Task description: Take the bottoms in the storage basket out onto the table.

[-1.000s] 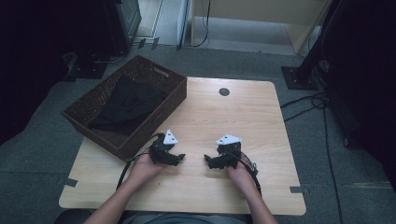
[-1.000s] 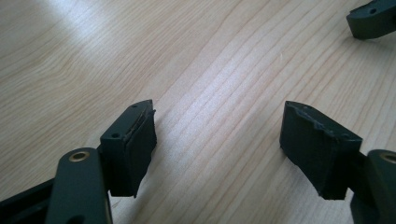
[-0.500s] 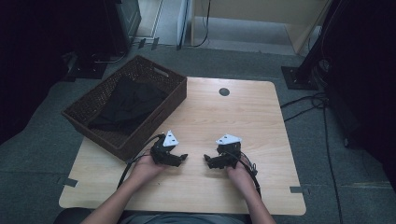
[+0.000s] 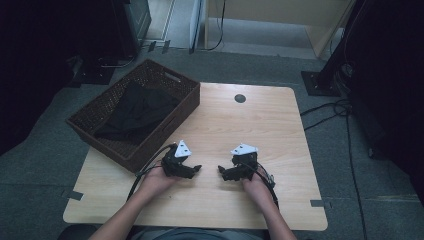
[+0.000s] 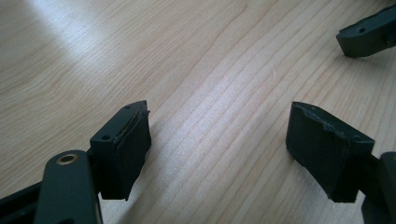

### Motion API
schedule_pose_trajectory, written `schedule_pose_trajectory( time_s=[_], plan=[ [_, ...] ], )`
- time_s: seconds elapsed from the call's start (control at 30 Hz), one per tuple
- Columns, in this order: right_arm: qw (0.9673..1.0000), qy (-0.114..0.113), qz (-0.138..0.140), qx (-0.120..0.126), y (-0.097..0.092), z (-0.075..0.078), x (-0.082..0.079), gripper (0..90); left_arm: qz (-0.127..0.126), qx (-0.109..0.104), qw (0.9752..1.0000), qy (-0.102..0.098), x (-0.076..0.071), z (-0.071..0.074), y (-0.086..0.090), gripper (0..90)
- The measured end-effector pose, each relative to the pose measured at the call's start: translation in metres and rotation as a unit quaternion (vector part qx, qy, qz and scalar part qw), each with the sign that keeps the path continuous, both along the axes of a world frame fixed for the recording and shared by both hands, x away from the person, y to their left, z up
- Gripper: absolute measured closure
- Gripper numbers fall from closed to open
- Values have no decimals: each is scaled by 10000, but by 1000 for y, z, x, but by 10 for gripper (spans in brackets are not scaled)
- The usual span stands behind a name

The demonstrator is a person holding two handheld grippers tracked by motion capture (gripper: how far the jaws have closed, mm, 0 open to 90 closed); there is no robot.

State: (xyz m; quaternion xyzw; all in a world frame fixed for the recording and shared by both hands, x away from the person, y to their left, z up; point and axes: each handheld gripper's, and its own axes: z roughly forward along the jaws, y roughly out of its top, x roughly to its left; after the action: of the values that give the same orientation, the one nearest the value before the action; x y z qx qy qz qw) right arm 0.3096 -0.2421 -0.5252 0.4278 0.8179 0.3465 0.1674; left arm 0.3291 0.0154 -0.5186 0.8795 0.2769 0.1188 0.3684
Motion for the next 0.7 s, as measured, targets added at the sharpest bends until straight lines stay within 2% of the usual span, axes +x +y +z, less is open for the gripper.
schedule_pose_trajectory(
  time_s=[0.2, 0.47, 0.53, 0.7],
  plan=[
    [10000, 6, 15, -2, 1, 0, -1, 0, 0, 1, 10000, 2, 0, 0, 0, 220],
    [10000, 7, 12, 1, 1, 0, -1, 0, 142, 50, 9999, 34, 1, 1, 0, 223],
    [10000, 8, 14, 0, 1, 0, -1, 0, 229, 67, 9996, 117, 3, 3, 2, 225],
    [10000, 7, 14, 1, 1, 0, -1, 0, 405, -152, 9975, 562, 10, 9, 8, 227]
  ],
)
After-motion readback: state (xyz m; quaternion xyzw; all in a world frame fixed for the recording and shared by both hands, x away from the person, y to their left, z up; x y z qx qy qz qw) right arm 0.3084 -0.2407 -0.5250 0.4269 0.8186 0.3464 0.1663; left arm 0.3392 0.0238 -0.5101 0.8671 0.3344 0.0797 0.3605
